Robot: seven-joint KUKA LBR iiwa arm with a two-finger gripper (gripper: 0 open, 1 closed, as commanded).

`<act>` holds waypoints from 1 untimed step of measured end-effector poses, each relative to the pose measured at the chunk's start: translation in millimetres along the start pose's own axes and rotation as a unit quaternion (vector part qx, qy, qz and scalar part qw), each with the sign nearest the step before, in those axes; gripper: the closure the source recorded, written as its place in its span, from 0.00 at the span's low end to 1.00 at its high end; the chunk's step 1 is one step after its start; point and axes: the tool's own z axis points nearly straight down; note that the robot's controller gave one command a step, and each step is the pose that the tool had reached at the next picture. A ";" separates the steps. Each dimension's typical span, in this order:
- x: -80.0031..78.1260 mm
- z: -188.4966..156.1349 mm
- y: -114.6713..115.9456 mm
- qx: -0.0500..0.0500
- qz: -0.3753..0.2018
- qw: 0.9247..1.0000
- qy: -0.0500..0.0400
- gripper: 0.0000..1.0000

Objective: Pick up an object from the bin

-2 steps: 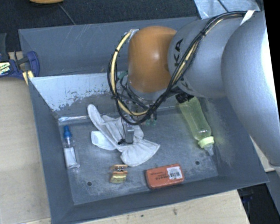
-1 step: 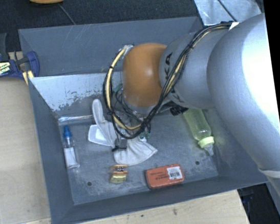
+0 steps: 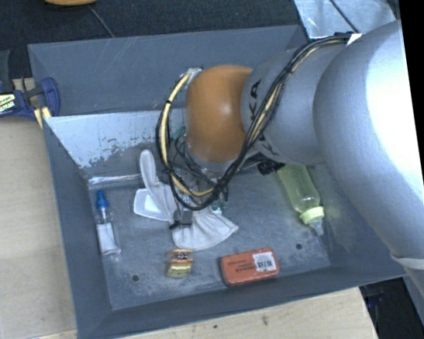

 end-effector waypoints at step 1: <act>11.5 -39.9 6.9 0.002 0.002 1.000 0.004 1.00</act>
Offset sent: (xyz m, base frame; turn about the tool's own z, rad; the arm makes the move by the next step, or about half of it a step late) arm -0.0071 0.0174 0.1872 -0.0092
